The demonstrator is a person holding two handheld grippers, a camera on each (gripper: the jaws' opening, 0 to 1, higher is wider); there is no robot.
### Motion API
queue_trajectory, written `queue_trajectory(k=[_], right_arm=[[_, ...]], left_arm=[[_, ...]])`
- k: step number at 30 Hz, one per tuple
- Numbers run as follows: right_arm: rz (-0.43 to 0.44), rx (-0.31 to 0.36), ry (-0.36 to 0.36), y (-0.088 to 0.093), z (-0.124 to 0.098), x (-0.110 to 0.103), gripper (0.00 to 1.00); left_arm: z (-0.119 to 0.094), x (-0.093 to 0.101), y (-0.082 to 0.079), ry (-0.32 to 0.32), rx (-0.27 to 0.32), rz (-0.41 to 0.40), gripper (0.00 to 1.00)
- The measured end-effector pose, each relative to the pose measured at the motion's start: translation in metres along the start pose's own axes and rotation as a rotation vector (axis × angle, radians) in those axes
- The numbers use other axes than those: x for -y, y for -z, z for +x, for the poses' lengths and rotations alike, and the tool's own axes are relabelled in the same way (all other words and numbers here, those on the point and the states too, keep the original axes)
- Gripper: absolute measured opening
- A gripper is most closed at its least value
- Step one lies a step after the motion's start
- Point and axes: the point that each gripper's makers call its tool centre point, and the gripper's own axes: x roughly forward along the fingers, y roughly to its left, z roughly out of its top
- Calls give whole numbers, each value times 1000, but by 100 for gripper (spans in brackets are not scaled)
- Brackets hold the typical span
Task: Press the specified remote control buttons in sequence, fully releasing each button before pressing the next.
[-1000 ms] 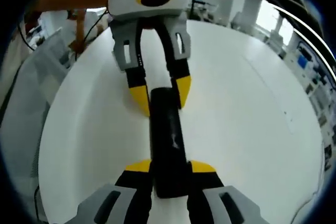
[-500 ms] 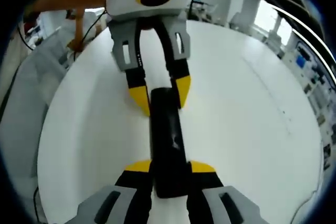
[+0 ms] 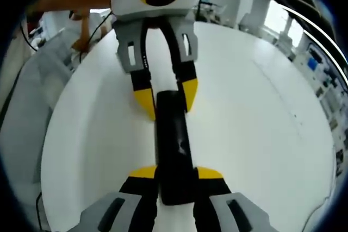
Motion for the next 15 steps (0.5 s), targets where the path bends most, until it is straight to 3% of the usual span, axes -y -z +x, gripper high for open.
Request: queue_trajectory(k=[15], right_arm=[[-20, 45, 6, -12, -19, -20, 22]], left_arm=[[-20, 17, -6, -7, 34, -6, 25]])
